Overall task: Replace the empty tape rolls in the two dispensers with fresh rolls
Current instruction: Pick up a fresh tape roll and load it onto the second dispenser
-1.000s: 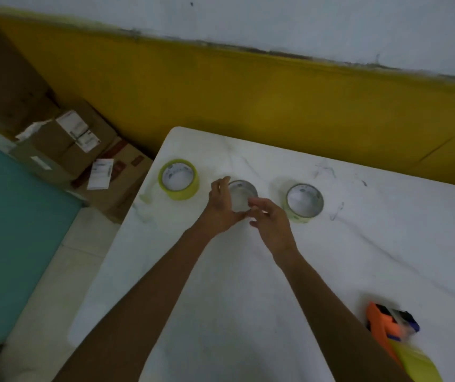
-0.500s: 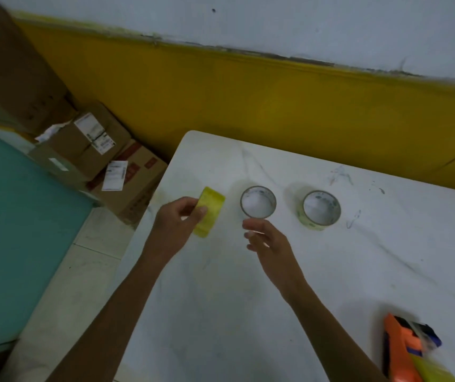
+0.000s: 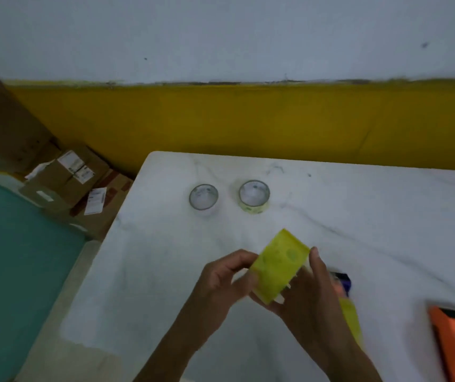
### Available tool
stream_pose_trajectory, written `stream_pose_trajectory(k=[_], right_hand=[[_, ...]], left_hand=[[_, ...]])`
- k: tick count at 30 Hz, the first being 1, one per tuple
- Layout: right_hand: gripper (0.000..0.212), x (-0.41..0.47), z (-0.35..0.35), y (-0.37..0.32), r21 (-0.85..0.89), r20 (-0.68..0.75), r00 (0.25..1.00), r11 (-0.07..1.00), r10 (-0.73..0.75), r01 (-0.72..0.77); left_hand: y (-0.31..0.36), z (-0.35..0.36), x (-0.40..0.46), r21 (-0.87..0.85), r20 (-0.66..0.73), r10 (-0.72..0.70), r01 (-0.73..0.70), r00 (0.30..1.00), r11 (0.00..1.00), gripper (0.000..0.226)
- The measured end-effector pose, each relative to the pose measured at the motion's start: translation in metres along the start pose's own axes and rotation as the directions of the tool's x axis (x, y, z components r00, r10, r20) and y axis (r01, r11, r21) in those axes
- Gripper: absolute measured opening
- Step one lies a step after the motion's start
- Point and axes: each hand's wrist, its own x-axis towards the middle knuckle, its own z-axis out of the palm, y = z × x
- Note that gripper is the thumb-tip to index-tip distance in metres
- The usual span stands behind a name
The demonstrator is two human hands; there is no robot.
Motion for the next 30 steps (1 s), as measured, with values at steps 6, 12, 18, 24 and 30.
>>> stream_pose_trajectory(k=[6,12,18,24,30], right_hand=[[0.073,-0.094,-0.130,-0.062,-0.011,-0.102,0.990,0.995,-0.102,0.101],[0.056,-0.178,-0.247,-0.102,-0.305,-0.375,0.863,0.924,-0.338,0.230],[0.053,-0.206,-0.328,-0.113,-0.550,-0.313,0.804,0.786,-0.506,0.281],[0.050,-0.183,-0.370,-0.082,-0.647,-0.270,0.793,0.713,-0.546,0.271],[0.070,-0.162,-0.378,-0.066,-0.699,-0.091,0.849,0.640,-0.521,0.318]], left_hand=[[-0.056,0.158,-0.018,0.237,0.121,0.018,-0.047,0.992,0.970,0.026],[-0.107,0.293,-0.018,0.180,0.167,-0.240,0.209,0.956,0.961,0.062],[-0.153,0.373,-0.012,0.272,0.027,-0.354,0.334,0.935,0.903,0.047],[-0.156,0.385,-0.004,0.186,-0.059,-0.383,0.388,0.922,0.903,0.024],[-0.159,0.379,-0.004,0.218,0.063,-0.363,0.342,0.930,0.914,0.022]])
